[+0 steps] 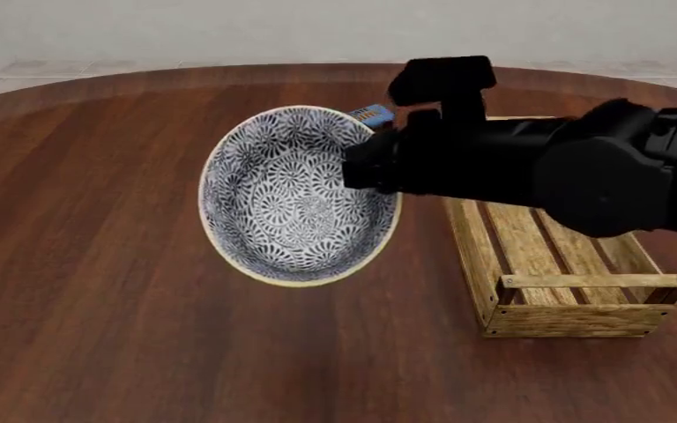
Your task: Pick up the bowl on the left and put it in the tray.
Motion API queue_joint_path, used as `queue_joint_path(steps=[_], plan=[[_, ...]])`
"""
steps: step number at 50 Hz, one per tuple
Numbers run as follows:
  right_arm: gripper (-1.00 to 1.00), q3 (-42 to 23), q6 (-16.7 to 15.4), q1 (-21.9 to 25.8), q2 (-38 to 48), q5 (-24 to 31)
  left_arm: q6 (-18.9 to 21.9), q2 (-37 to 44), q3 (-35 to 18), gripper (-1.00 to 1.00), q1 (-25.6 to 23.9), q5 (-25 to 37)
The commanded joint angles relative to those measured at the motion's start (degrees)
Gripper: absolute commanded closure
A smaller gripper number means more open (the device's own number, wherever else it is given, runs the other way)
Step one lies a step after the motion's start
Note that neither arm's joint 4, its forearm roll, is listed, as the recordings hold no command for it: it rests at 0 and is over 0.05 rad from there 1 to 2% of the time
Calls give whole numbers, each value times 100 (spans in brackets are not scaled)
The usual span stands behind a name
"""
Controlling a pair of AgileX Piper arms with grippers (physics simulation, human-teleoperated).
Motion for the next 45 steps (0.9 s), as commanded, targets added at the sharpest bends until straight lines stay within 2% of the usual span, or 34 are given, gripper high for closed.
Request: queue_joint_path(steps=[1,24,39,45], plan=[[100,-124,148,5,-209,202,-9,0,31,-100,-17,-19],[100,-295,130,-228,-603,619,13,0,44,-100,-60,-20],[100,-310,1,-434,-789,794,30,0,23,-100,-67,7],[100,-363,53,-537,-795,887,12,0,61,-100,-106,-30]])
